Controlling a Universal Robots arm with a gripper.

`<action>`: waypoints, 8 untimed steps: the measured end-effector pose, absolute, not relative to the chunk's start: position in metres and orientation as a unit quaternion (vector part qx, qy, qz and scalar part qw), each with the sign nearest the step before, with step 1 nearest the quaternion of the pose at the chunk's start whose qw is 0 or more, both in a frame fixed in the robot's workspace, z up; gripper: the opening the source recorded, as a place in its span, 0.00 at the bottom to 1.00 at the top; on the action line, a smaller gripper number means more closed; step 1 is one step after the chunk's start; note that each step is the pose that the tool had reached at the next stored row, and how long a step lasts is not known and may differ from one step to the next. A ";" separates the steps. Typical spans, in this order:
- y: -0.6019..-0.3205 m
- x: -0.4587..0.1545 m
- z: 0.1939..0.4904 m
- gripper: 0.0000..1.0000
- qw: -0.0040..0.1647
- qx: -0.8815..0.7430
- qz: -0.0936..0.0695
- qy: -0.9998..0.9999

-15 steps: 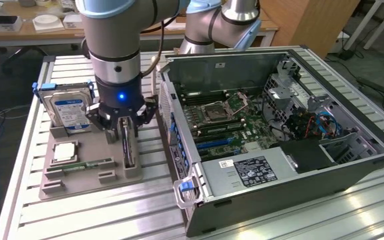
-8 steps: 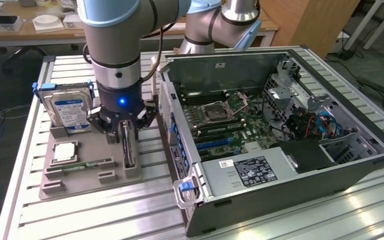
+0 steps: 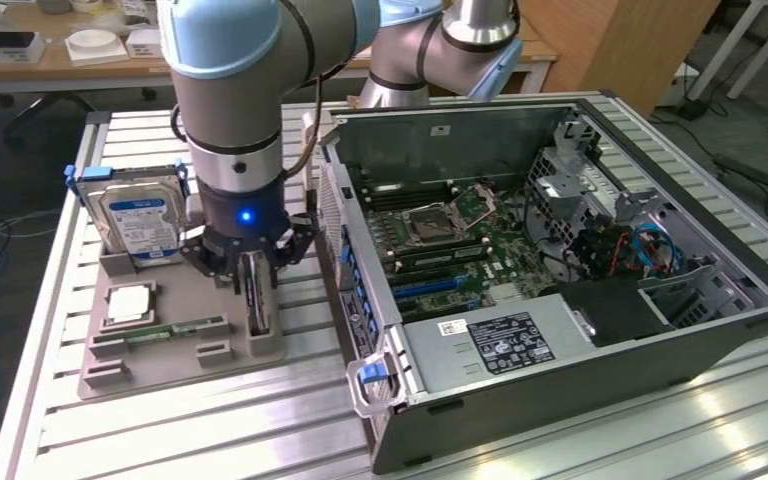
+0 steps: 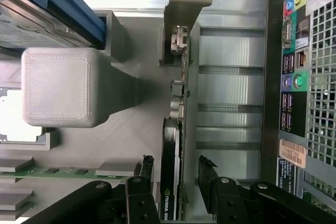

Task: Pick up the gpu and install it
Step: 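Pick up the gpu and move the gpu toward the slot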

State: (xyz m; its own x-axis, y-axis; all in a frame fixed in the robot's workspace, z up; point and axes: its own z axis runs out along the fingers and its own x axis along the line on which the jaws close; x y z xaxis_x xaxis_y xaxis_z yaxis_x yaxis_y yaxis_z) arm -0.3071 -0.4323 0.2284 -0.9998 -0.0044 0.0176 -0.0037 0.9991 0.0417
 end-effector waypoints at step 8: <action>-0.432 -0.307 0.224 0.47 0.009 0.002 -0.021 -1.000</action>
